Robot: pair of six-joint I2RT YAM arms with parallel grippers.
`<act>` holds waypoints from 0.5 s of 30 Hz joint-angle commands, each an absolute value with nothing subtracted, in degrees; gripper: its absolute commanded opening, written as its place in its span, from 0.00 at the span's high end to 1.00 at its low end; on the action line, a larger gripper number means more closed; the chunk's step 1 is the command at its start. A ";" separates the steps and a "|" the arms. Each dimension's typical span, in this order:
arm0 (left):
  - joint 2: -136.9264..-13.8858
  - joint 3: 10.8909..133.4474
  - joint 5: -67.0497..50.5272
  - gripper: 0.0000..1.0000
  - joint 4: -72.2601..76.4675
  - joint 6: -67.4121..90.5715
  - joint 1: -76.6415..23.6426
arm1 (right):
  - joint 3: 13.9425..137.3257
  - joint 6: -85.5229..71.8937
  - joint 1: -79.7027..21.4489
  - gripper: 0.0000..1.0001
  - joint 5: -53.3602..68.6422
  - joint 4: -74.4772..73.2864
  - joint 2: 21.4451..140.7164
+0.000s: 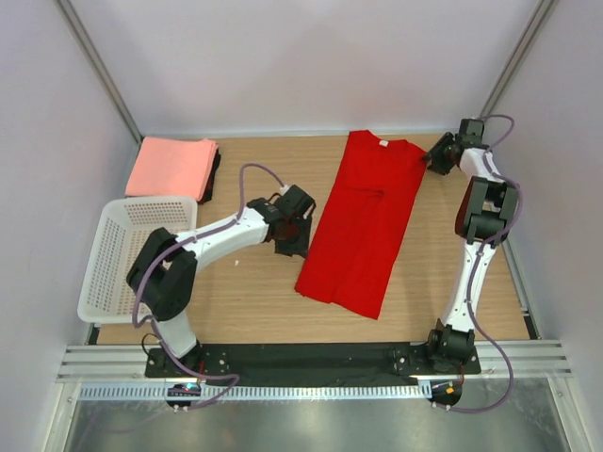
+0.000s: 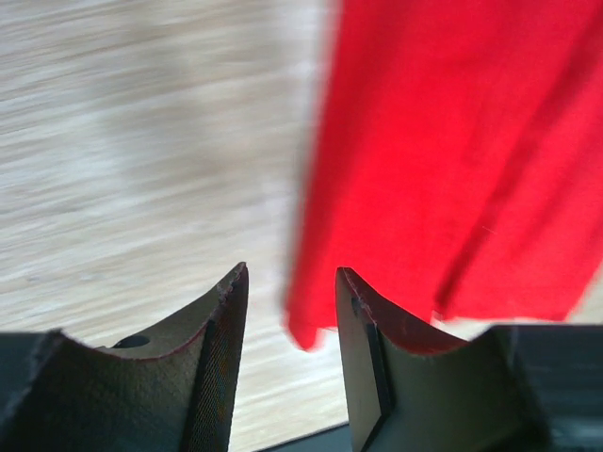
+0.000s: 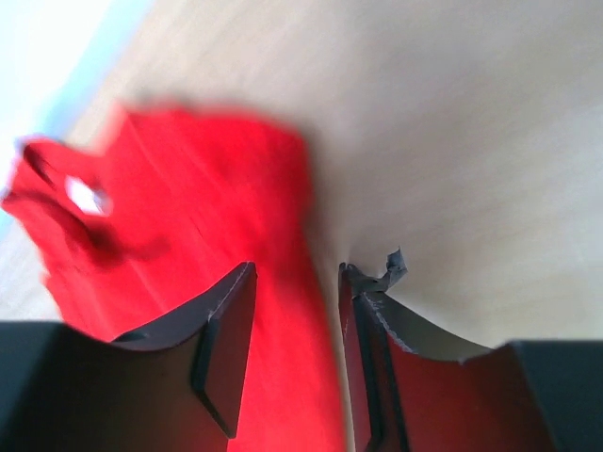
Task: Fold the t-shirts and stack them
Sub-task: Fold the tshirt
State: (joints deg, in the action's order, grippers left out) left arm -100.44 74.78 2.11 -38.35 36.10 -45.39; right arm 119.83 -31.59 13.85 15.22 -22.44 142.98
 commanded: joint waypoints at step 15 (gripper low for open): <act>-98.52 61.09 -16.52 0.61 -24.88 40.25 -32.78 | 69.81 -31.63 -4.52 0.63 10.03 -34.19 92.73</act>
State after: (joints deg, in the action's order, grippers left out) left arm -99.72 62.41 -11.94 -28.86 39.48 -32.71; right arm 74.39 -31.81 2.74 10.96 -33.06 96.90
